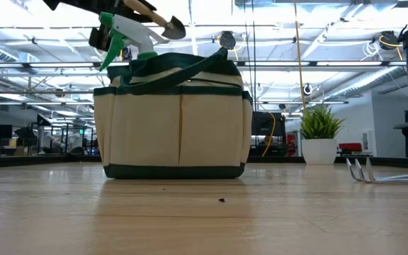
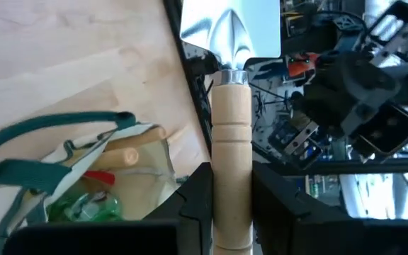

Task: Pick & Place Garden tools in Gardening bag
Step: Put the brown trowel into the white gardening bag

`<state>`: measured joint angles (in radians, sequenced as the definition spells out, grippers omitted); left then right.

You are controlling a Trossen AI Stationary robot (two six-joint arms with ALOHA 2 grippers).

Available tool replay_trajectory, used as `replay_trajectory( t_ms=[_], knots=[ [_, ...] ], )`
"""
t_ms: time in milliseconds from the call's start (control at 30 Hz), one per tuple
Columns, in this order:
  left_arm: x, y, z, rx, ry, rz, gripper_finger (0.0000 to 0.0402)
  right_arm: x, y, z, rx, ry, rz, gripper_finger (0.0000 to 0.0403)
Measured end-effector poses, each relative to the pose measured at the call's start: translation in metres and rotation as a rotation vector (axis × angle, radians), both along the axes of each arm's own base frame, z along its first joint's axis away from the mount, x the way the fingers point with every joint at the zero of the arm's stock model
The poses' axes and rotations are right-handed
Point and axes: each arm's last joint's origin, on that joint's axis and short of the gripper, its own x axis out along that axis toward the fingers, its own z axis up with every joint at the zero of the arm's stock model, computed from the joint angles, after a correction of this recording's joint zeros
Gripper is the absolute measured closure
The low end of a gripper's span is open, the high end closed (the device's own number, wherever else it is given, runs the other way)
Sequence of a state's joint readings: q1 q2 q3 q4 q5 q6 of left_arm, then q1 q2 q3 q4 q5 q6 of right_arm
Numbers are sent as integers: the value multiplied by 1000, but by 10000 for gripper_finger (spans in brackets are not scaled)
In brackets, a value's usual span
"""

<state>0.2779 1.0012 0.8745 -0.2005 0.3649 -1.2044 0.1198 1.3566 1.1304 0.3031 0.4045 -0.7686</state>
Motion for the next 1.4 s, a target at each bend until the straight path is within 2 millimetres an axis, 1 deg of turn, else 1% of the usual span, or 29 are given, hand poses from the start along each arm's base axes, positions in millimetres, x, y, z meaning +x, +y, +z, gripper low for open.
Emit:
replay_trajectory(
  t_ms=[100, 200, 367, 533, 600, 733, 833, 900, 967, 1033, 1133, 1267, 1400],
  knots=[
    [0, 0, 0, -30, 8, 18, 327, 6, 0, 0, -66, 28, -15, 402],
    [0, -1, 0, -48, 12, 43, 327, 9, 1, 0, -113, 43, -11, 390],
    [2, -5, 0, -78, 17, 62, 327, 9, 1, 2, -169, 49, -5, 342],
    [2, -7, 0, -99, 16, 98, 327, 9, 4, 4, -187, 21, 98, 289],
    [4, -8, 2, -100, -11, 107, 327, 9, 5, 4, -188, 18, 140, 271],
    [9, -9, 7, -115, -70, 109, 327, 17, 5, -3, -205, 35, 143, 246],
    [16, -9, 6, -141, -88, 107, 327, 25, 6, -14, -249, 83, 145, 237],
    [21, -10, 4, -153, -87, 102, 327, 33, 5, -15, -291, 96, 117, 234],
    [26, -10, -3, -176, -50, 104, 327, 41, 4, -18, -330, 129, 71, 234],
    [31, -11, -3, -182, -67, 92, 327, 47, 4, -17, -358, 140, 38, 234],
    [34, -12, -4, -193, -71, 85, 327, 50, 3, -16, -378, 150, 36, 234],
    [34, -14, -5, -203, -63, 82, 327, 51, 2, -21, -389, 196, 41, 234],
    [34, -14, -5, -211, -63, 83, 327, 51, -2, -23, -366, 208, 33, 234]
  ],
)
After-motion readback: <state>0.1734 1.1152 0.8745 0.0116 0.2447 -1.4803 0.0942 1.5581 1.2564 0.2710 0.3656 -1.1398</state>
